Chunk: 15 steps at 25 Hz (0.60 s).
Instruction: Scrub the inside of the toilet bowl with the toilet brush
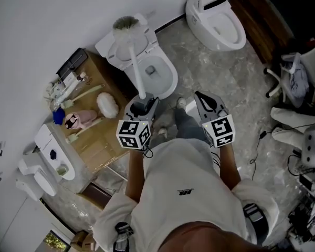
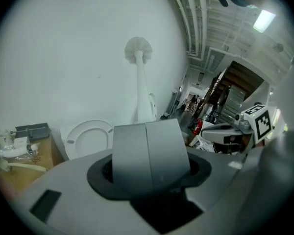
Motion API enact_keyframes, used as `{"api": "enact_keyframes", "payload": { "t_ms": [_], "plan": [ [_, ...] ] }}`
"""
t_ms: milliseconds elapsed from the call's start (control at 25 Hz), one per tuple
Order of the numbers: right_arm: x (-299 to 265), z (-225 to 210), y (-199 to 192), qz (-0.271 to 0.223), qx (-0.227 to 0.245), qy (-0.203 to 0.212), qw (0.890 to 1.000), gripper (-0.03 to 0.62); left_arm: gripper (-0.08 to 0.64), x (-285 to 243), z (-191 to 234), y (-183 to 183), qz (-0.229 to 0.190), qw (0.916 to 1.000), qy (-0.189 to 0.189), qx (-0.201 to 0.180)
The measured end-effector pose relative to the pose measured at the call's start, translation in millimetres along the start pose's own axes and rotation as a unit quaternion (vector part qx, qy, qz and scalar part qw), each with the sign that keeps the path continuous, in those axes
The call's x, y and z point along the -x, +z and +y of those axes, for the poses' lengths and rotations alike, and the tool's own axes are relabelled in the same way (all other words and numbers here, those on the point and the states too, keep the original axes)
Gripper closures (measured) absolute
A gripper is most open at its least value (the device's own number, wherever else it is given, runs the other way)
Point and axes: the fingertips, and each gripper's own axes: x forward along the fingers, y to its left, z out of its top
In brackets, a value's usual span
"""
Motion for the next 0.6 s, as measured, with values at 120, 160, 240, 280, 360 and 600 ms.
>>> {"api": "enact_keyframes", "payload": {
  "t_ms": [120, 160, 240, 280, 360, 600],
  "plan": [
    [-16.7, -20.6, -6.0, 0.014, -0.002, 0.018, 1.0, 0.597, 0.307, -21.0, 2.6, -0.4, 0.006, 0.9997, 0.016, 0.015],
    [-21.7, -26.9, -9.6, 0.02, -0.003, 0.022, 1.0, 0.597, 0.308, -27.7, 3.5, -1.3, 0.007, 0.9996, 0.021, 0.019],
    [-32.4, -37.1, -14.0, 0.026, -0.004, 0.029, 0.999, 0.597, 0.308, -41.1, 6.4, -3.2, 0.009, 0.9992, 0.03, 0.023],
    [-39.1, -40.4, -14.2, 0.025, -0.004, 0.036, 0.999, 0.597, 0.308, -47.4, 9.0, -3.7, 0.009, 0.9991, 0.034, 0.025],
    [-52.1, -44.2, -15.8, 0.027, -0.003, 0.049, 0.998, 0.597, 0.308, -57.6, 15.0, -5.0, 0.008, 0.9987, 0.043, 0.026],
    [-76.4, -48.5, -32.4, 0.052, -0.002, 0.081, 0.995, 0.597, 0.308, -74.1, 27.8, -15.6, 0.008, 0.9966, 0.072, 0.04]
  ]
}}
